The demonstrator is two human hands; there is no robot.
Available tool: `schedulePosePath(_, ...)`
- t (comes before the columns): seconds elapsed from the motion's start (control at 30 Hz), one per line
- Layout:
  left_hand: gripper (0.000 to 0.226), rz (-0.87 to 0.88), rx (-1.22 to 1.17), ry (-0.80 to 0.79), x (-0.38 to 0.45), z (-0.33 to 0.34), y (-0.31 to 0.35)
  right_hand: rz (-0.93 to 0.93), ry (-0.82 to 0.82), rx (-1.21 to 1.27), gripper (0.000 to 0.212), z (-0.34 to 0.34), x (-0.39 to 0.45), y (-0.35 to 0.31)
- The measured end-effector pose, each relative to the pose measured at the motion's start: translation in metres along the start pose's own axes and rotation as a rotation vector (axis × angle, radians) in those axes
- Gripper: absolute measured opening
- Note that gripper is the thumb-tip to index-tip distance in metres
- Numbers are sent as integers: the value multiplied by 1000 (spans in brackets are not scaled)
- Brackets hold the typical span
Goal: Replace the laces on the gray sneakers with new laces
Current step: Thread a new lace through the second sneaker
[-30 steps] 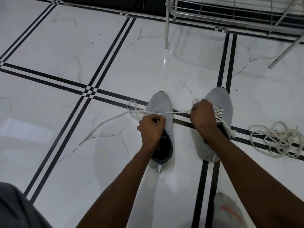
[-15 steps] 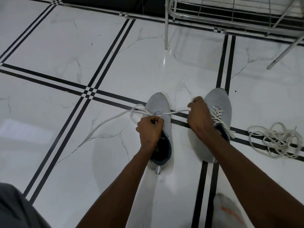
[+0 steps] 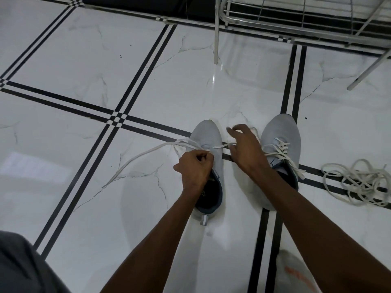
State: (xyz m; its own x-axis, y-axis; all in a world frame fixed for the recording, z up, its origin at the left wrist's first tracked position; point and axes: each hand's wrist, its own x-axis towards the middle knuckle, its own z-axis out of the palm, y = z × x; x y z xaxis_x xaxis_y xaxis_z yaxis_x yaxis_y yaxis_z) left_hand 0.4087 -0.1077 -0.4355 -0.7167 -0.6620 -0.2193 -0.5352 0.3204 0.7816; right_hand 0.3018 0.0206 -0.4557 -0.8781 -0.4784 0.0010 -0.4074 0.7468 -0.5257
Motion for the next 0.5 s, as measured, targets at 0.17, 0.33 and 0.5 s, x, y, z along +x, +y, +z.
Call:
schedulePosePath(0.17,18,11,-46,-27,4,-1,-6,-180,-67,5,14,10,-2,-19)
schedulePosePath(0.33,21,16,11,18,1,1,-7,85,6,-116,14,6,2,7)
schedulePosePath(0.5,20,-16,11,36,0,-1,-3,20,-12,-40,33,6,4,2)
